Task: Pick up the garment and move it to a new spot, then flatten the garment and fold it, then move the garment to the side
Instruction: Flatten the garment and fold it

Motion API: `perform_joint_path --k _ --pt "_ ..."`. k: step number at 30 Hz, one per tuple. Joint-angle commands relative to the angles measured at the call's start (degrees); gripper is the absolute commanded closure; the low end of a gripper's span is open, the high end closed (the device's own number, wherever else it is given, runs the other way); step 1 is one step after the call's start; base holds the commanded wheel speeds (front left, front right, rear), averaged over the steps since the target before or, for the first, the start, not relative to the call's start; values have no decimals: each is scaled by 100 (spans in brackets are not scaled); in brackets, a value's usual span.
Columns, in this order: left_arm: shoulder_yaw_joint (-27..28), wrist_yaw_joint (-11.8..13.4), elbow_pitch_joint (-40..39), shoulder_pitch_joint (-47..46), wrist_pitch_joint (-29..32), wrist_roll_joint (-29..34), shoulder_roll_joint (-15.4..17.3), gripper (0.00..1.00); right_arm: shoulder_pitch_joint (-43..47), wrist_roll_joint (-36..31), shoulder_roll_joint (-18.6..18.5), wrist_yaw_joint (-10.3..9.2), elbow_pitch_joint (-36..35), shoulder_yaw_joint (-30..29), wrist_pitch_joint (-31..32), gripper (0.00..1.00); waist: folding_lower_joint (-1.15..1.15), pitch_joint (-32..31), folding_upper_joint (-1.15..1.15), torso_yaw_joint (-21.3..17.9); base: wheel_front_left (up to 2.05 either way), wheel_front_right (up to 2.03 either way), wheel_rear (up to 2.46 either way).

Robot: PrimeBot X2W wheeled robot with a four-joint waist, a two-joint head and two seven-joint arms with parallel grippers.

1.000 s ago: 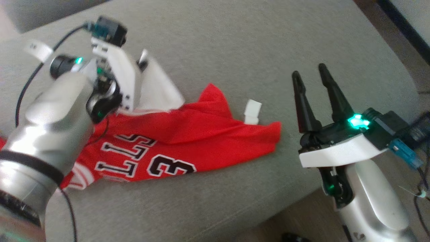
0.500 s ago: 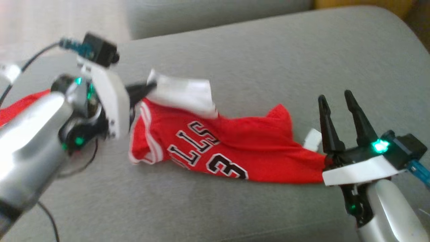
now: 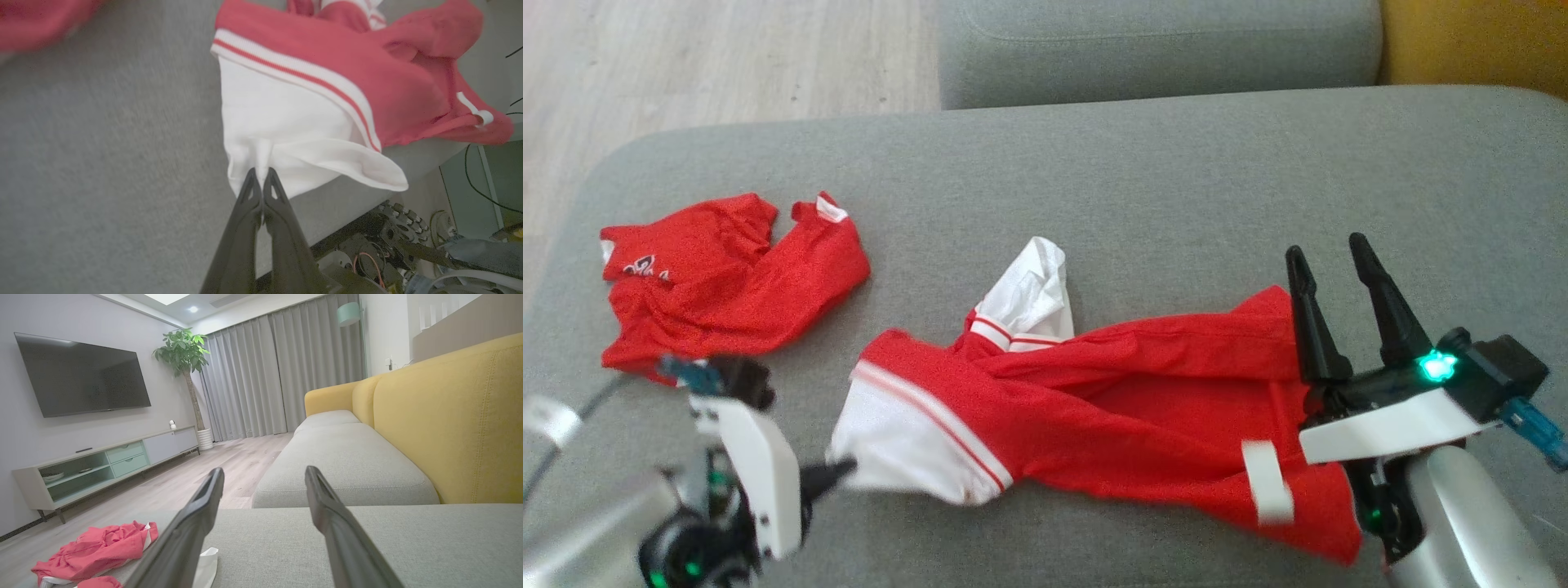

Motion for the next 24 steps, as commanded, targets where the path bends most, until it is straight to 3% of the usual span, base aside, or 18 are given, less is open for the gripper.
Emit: perform_joint_path --k 1,4,5,6,13,18,21,24 --pt "234 16 27 -145 -59 -76 127 100 -163 -9 -82 -4 -166 145 -52 0 0 30 0 -37 0 0 0" --pt "142 5 409 97 -42 -209 -12 100 -197 28 -101 -4 -131 197 -52 0 0 64 0 -114 0 0 0" --pt "135 9 556 135 -50 -236 -54 78 -205 39 -108 -4 -121 200 -52 0 0 69 0 -141 0 0 0" --pt "150 18 700 161 -66 -281 -97 0 -212 47 -115 -4 -115 200 -52 0 0 76 0 -170 0 0 0" --pt "441 -115 819 -267 -456 -100 -33 0 -239 36 -155 -4 -139 157 -52 0 0 109 0 -354 0 0 0" --pt "708 176 185 -826 -633 198 139 0 -231 27 -159 -4 -166 140 -52 0 0 109 0 -499 0 0 0" --pt "676 367 36 -1177 -350 250 -119 0 -286 43 -136 -4 -192 174 -52 0 0 229 0 -663 0 0 0" --pt "555 379 363 -1489 41 262 -430 0 -370 62 -111 -4 -233 210 -52 0 0 399 0 -821 0 0 0"
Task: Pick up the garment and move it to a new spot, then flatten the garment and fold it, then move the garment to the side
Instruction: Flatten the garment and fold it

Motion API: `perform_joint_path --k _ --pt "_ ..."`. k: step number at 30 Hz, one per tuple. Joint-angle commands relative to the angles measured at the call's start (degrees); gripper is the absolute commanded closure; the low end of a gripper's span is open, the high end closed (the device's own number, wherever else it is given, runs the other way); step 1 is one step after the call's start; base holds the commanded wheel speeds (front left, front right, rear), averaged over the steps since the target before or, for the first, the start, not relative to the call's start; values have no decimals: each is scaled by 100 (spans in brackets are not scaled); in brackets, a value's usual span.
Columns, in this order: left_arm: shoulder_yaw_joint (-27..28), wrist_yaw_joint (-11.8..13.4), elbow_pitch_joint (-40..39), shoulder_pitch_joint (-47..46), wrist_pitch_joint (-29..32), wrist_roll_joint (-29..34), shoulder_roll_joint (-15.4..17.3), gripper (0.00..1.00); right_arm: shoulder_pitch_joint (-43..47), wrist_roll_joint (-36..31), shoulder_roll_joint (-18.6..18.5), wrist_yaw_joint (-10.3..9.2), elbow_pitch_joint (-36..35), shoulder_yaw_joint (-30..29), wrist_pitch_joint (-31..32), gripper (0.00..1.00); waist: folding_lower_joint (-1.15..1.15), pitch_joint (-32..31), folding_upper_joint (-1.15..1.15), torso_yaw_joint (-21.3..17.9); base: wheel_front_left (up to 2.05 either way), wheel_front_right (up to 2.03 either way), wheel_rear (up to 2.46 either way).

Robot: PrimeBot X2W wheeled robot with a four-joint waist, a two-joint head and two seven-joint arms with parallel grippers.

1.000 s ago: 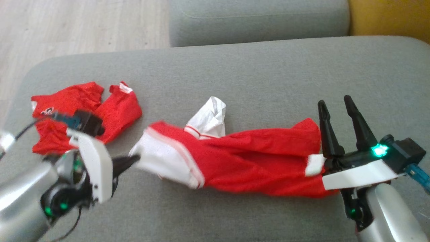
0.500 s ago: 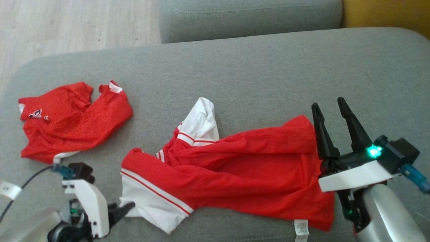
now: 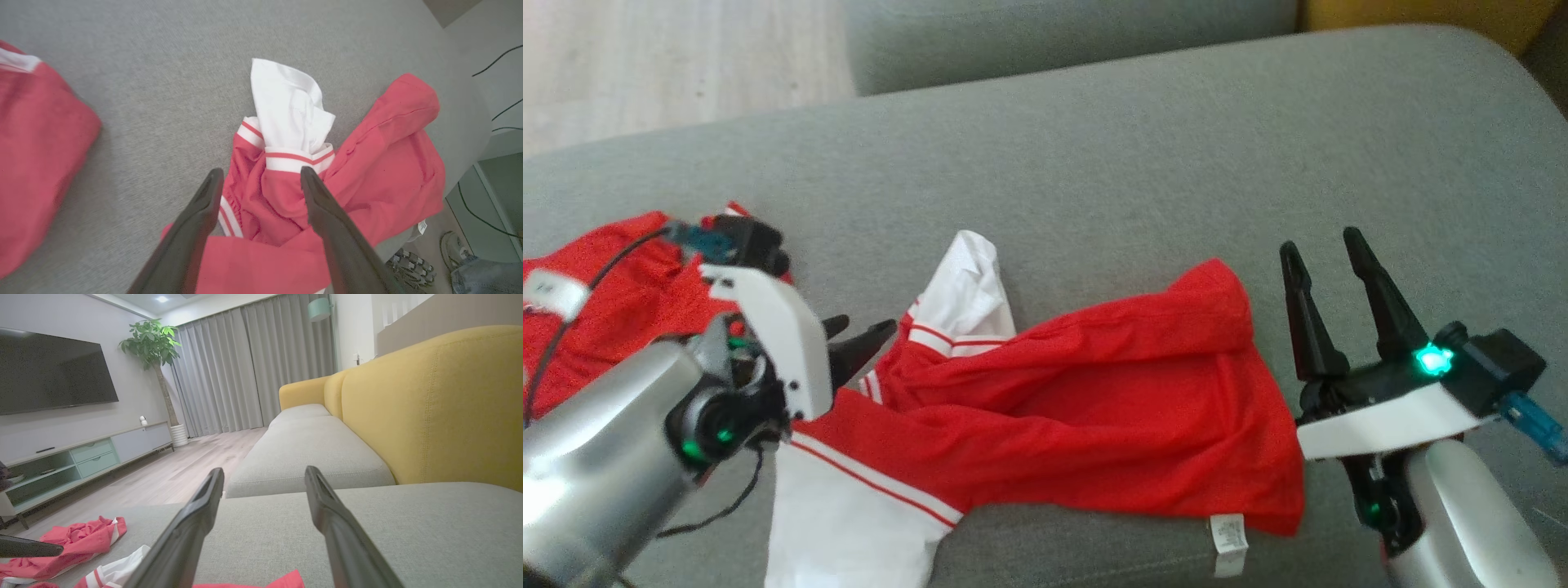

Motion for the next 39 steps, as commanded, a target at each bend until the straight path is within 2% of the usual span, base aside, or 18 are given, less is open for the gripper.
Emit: perform_joint_path --k 1,4,6,12,13,14,15,18,22,26,30,35,39 --pt "248 19 97 -481 143 28 57 0 -328 51 -37 -4 -226 110 -52 0 0 163 0 -152 0 0 0" --pt "119 -33 652 -808 591 1 -273 0 -439 82 -14 -4 -249 146 -52 0 0 380 0 -357 0 0 0" --pt "26 -178 1191 -1114 968 -38 -567 0 -549 116 6 -4 -268 140 -52 0 0 589 0 -570 0 0 0" --pt "-239 -438 2024 -1488 1946 -179 -922 0 -698 155 88 -4 -294 125 -52 0 0 899 0 -959 0 0 0" --pt "-266 -500 2096 -1551 2010 -157 -934 11 -710 160 103 -4 -296 123 -52 0 0 925 0 -1015 0 0 0" --pt "-272 -549 2165 -1617 2006 -122 -940 94 -720 163 118 -4 -299 116 -52 0 0 945 0 -1064 0 0 0" --pt "-285 -599 2227 -1660 2025 -102 -951 100 -722 161 127 -4 -298 101 -52 0 0 951 0 -1101 0 0 0" --pt "-224 -703 2383 -1779 1965 -104 -964 100 -717 165 141 -4 -288 89 -52 0 0 956 0 -1194 0 0 0" --pt "94 -650 2668 -2047 1346 -55 -947 100 -735 170 163 -4 -315 117 -52 0 0 1009 0 -1306 0 0 0" --pt "499 -502 3023 -2395 700 -79 -909 100 -801 188 183 -4 -369 155 -52 0 0 1143 0 -1403 0 0 0" --pt "853 -248 3475 -2794 -2 -35 -906 100 -871 192 234 -4 -425 182 -52 0 0 1303 0 -1474 0 0 0" --pt "1054 61 4127 -3171 -974 195 -993 100 -997 205 276 -4 -448 275 -52 0 0 1456 0 -1524 0 0 0" --pt "1135 143 4598 -3308 -1632 316 -1090 100 -1061 204 280 -4 -478 309 -52 0 0 1488 0 -1534 0 0 0"
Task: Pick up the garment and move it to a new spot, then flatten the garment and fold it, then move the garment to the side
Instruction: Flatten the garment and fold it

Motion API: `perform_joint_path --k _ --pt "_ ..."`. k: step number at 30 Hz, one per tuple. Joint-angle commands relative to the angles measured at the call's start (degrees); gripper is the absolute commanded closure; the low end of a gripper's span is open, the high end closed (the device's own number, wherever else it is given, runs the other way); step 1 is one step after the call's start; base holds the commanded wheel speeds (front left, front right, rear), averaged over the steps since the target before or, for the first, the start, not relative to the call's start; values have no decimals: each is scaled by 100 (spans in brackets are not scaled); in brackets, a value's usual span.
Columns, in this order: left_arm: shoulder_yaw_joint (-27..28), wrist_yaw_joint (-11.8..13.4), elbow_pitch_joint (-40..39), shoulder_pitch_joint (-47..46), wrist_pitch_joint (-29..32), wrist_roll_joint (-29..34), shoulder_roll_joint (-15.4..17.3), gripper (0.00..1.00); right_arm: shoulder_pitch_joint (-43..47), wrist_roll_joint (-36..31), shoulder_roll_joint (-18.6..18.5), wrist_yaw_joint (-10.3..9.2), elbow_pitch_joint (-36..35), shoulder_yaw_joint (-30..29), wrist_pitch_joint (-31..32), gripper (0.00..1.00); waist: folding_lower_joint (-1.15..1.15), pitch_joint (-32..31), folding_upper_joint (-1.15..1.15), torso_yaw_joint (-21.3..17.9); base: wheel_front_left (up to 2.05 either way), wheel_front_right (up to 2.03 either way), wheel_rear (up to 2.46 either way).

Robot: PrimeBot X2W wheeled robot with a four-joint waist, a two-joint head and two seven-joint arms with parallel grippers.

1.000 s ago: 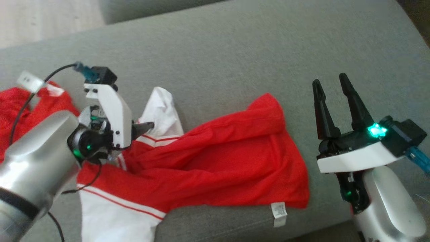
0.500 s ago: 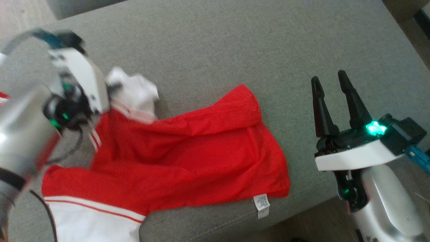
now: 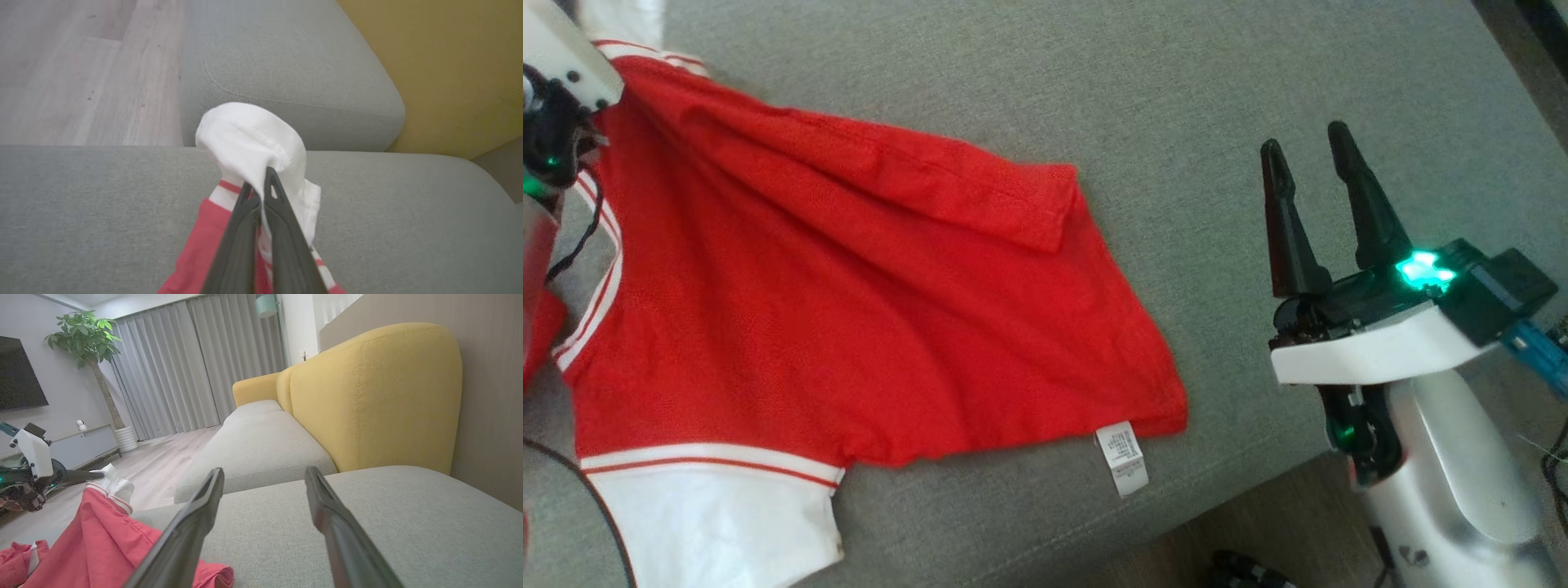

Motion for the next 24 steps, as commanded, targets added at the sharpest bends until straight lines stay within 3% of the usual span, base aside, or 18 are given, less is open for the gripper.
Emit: perform_joint_path --k 1,2,3,4,13,18,24 --pt "215 3 47 -442 -202 60 145 100 -127 6 16 -4 -224 83 -52 0 0 2 0 15 0 0 0" --pt "221 -34 136 -438 -265 59 107 100 -129 -2 23 -4 -230 84 -52 0 0 -4 0 27 0 0 0" --pt "196 -101 215 -413 -267 68 61 68 -122 -11 28 -4 -232 87 -52 0 0 -24 0 48 0 0 0" --pt "187 -186 290 -369 -208 40 1 0 -108 -19 31 -4 -228 87 -52 0 0 -54 0 74 0 0 0" --pt "-144 -938 564 -19 219 125 -341 0 95 -52 -79 -4 -76 50 -52 0 0 -514 0 473 0 0 0" --pt "131 -1174 356 242 -553 -116 -557 0 314 -72 -215 -4 30 -202 -52 0 0 -936 0 831 0 0 0" --pt "112 -1260 -288 880 -1601 199 -483 0 646 -137 -422 -4 50 -656 -52 0 0 -1451 0 1201 0 0 0"
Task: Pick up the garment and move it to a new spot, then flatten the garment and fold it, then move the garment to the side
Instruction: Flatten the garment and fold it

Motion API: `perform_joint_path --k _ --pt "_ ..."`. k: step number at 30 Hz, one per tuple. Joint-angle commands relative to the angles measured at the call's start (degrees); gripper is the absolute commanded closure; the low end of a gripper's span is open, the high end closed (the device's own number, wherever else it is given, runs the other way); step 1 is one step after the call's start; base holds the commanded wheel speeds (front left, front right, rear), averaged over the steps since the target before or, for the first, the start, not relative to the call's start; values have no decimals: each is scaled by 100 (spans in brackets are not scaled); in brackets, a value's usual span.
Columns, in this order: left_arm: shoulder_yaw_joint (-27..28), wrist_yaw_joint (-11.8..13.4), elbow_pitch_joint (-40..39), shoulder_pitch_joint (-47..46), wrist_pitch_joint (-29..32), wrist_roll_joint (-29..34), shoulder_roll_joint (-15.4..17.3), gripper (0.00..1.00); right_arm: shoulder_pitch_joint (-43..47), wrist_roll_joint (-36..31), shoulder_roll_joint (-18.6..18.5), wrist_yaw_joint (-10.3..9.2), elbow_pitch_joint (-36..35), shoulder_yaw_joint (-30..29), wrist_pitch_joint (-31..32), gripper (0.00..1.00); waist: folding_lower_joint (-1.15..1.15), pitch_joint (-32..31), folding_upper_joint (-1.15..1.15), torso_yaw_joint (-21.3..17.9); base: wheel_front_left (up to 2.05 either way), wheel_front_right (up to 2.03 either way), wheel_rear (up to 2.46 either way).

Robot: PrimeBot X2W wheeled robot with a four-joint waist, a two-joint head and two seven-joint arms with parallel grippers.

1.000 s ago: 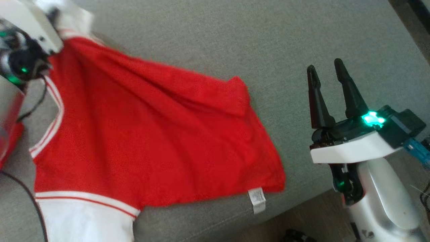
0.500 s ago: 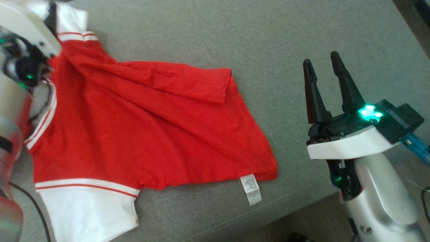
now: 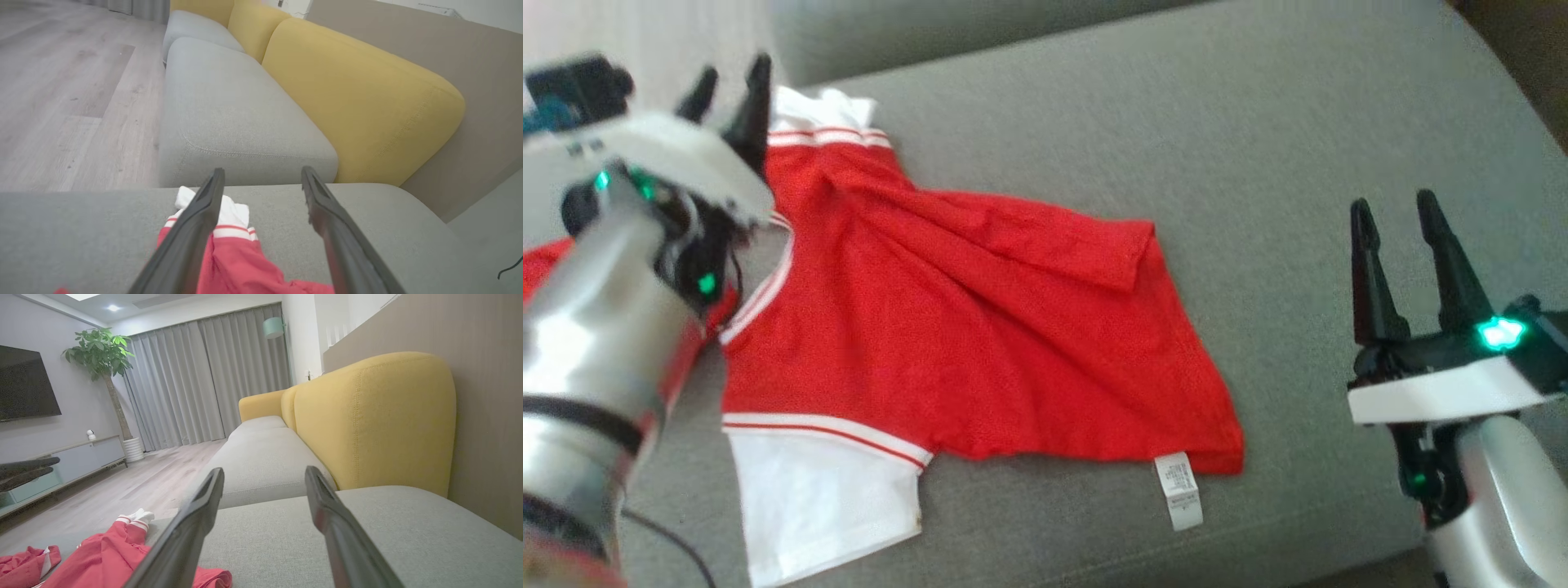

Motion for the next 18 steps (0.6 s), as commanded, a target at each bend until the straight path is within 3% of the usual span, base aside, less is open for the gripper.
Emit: perform_joint_path --k 1,4,7,11,15,18 --pt "192 39 -278 65 -125 157 342 0 56 -47 -83 -4 -166 23 -36 0 0 -444 0 291 0 0 0" --pt "706 473 -1119 518 -150 764 673 0 268 -76 -84 -4 -211 -94 -36 0 0 -629 0 421 0 0 0" --pt "1455 1135 -2411 1409 -152 1632 950 0 463 -108 -60 -4 -271 -118 -36 0 0 -725 0 550 0 0 0" --pt "2340 1910 -4262 2962 -153 2625 1012 0 708 -131 -33 -4 -344 -142 -36 0 0 -773 0 702 0 0 0" --pt "2795 2317 -5541 4270 -153 3523 888 0 895 -112 -2 -4 -349 -174 -36 0 0 -778 0 797 0 0 0" --pt "3077 2512 -6032 4976 -154 4055 674 0 964 -147 -13 -4 -352 -197 -36 0 0 -776 0 855 0 0 0"
